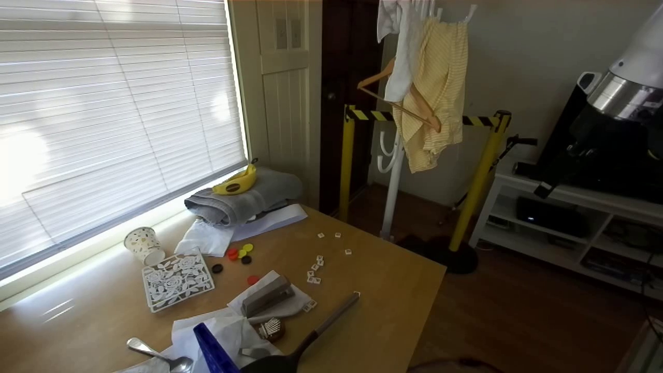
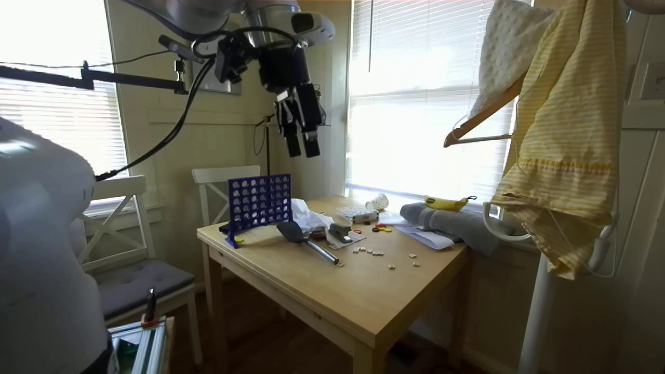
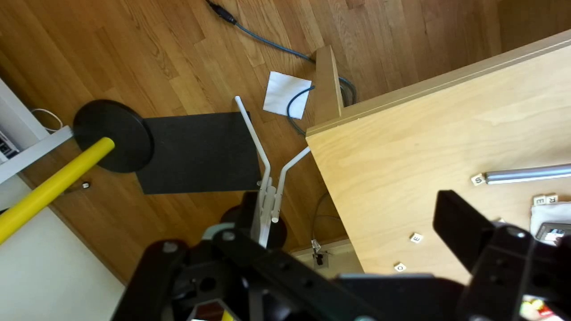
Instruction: Place two clothes hangers on the table
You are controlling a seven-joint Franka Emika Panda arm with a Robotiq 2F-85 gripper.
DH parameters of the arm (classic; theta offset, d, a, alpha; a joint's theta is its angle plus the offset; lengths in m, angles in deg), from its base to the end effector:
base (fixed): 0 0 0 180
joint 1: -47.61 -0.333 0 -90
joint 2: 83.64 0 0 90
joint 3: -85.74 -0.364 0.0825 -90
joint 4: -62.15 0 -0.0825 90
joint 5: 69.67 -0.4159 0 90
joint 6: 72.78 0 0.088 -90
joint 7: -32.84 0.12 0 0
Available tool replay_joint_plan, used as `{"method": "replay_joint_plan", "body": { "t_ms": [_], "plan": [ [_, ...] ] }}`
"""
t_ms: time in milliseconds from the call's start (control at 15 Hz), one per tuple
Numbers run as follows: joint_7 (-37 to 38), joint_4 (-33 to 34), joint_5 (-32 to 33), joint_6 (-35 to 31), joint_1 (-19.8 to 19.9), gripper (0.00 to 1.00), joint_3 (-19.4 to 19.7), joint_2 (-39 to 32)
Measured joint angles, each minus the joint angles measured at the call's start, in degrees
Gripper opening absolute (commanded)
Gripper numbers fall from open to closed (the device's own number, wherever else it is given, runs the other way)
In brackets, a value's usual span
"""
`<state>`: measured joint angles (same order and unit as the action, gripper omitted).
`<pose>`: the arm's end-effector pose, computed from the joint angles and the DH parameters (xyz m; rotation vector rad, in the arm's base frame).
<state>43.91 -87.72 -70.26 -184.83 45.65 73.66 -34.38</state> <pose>0.3040 0.0863 0.5313 3.0126 -0.0122 0.3214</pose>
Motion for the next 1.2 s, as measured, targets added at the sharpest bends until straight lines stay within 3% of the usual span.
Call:
{"method": "replay_joint_plan", "body": {
  "t_ms": [667, 1200],
  "plan": [
    [-0.13, 0.04, -0.09, 0.0, 0.0, 1.0, 1.01, 0.0],
    [-14.14, 1.3, -4.27, -8.56, -1.06, 1.0, 16.95, -0.23]
  ]
}}
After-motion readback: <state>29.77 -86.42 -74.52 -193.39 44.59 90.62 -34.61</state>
